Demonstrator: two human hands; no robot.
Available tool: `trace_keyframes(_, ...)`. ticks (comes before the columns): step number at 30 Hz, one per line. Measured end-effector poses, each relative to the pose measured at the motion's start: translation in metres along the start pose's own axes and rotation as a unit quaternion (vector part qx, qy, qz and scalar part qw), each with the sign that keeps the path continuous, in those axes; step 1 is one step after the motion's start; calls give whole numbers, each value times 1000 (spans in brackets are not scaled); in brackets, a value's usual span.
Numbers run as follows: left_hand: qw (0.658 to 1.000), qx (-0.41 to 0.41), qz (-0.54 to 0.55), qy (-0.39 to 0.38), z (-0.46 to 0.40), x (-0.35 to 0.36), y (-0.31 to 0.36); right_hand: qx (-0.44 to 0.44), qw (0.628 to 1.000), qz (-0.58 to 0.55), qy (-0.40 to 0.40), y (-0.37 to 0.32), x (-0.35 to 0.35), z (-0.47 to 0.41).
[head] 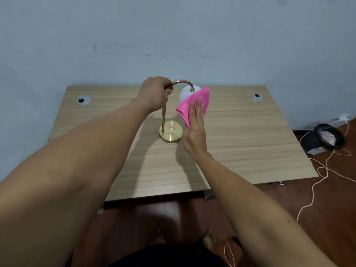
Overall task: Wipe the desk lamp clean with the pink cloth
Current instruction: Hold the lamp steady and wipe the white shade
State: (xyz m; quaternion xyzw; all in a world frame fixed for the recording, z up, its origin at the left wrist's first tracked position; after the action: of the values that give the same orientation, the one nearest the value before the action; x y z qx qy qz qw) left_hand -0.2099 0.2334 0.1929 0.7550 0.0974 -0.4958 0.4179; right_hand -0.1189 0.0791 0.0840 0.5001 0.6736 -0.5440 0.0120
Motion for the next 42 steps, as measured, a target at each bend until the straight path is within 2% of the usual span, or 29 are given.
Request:
trace_keyframes(5,1000,-4,4,-5,0,-2,-2,66,994,-60,59,-17,-6,-20)
trace_keyframes(8,1000,-5,9,-9,1,-3,-2,-27,999,25,2,-14,-1,-27)
trace_keyframes(11,1000,3,6,-10,1,-3,-1,-131,983,113,-57,8,-4,-10)
trace_keyframes(17,1000,13,1,-14,1,-4,-1,-125,981,143,-44,-5,-1,-24)
trace_keyframes(19,1000,11,1,-16,2,-6,-1,-161,961,216,-60,-11,4,-31)
trace_keyframes(21,1000,12,-1,-16,2,-7,0,-220,926,293,-87,-3,0,-24)
trace_keyframes(23,1000,12,-5,-18,2,-6,2,-258,909,307,-117,11,-13,-13)
trace_keyframes(28,1000,0,6,-23,0,-7,0,-196,942,265,-65,-3,-6,-31)
trace_keyframes(30,1000,-2,8,-26,-1,-7,0,-182,932,298,-93,-13,2,-39)
trace_keyframes(33,1000,2,5,-23,-1,-5,0,-237,889,360,-152,-4,-5,-30)
trace_keyframes(35,1000,2,8,-20,-1,-4,-1,-266,876,360,-177,5,-20,-19)
trace_keyframes(40,999,1,8,-32,-1,-6,0,-202,922,311,-109,-14,-8,-33)
trace_keyframes(42,999,3,5,-36,-1,-7,0,-186,908,348,-143,-24,2,-40)
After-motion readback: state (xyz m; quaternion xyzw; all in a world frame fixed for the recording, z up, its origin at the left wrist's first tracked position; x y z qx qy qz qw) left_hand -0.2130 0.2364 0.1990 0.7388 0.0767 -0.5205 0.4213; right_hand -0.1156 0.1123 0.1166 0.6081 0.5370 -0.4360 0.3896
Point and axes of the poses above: each hand's wrist, its own z-axis away from the middle knuckle, its own x-axis out of the palm, y = z × x, the point moved 3 cm from there along -z, towards the middle knuckle, and after that the axes turned 3 degrees about -z, right-handed, at the moved point
